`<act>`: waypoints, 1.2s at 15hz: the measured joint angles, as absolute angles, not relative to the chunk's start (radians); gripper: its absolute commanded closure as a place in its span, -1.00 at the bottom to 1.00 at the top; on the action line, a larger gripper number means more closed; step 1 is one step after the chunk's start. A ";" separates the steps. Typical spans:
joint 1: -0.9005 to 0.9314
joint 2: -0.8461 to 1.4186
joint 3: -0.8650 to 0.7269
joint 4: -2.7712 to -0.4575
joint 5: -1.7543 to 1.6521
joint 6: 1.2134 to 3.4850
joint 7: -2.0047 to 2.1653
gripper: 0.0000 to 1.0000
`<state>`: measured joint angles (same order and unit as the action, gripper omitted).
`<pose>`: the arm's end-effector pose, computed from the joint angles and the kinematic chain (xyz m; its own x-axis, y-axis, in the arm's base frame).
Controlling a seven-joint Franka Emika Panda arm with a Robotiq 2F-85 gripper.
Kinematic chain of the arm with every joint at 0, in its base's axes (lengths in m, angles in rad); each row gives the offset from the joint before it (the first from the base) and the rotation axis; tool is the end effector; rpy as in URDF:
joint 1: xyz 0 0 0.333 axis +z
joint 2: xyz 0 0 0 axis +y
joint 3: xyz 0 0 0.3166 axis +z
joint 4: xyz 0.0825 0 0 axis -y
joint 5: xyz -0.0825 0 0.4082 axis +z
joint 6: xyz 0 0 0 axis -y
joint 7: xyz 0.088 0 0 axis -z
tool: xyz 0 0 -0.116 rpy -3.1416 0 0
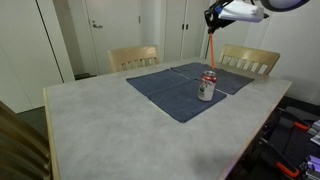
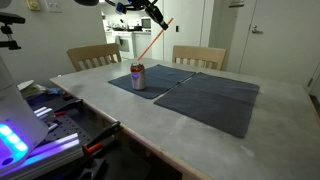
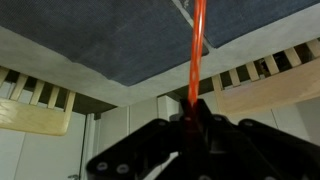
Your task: Put the straw in the can
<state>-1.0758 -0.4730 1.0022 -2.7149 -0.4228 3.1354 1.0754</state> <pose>0.4580 -0.0145 0.3453 0.5603 -0.4410 0.7012 -0.5780 -0.8145 -0.0505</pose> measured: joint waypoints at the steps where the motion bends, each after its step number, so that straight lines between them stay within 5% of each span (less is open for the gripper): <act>1: -1.078 -0.473 1.003 -2.717 -0.423 3.135 1.076 0.96; 18: -1.221 -0.484 1.149 -2.716 -0.423 3.192 1.147 0.96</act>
